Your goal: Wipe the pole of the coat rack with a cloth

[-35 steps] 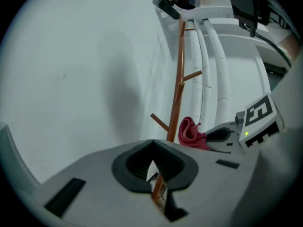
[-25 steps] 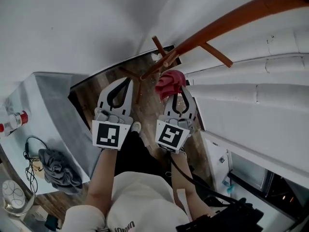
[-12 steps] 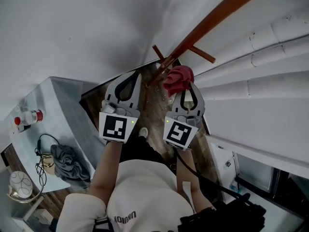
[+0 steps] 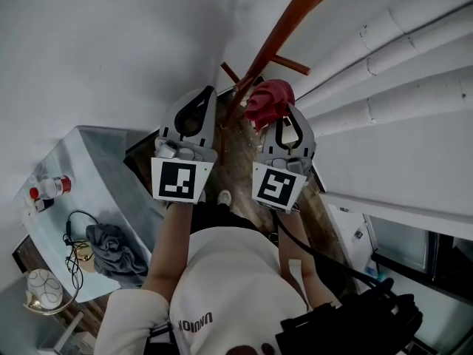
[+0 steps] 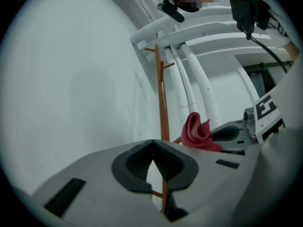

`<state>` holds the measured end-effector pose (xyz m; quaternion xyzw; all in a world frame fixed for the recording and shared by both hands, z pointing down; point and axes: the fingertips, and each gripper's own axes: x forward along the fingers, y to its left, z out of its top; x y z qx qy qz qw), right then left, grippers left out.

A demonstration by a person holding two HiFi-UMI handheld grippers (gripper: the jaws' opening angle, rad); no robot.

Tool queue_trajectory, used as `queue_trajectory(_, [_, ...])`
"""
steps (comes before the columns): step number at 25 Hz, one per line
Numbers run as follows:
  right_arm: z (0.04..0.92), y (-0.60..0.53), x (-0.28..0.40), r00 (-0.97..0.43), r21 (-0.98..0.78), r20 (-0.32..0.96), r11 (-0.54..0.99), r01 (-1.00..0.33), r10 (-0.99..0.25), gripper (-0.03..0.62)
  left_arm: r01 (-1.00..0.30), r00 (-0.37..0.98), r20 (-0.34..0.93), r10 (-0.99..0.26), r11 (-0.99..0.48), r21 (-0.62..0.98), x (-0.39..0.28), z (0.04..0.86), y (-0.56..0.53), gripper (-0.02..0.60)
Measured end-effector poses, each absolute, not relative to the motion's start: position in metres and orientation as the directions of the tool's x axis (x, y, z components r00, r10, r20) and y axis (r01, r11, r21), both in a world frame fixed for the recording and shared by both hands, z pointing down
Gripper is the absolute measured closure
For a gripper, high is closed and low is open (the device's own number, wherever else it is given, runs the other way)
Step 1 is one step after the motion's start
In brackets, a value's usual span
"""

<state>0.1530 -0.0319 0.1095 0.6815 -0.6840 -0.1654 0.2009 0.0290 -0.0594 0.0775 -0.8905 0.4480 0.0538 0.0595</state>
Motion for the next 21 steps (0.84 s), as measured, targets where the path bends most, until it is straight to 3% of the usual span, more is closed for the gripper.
queue_trajectory(21, [0.073,-0.035,0.163,0.023,0.536,-0.078,-0.061,-0.842,-0.997,0.548,-0.797,0.603,-0.172,-0.779,-0.597,-0.092,0.042,0.065,-0.061,0.569])
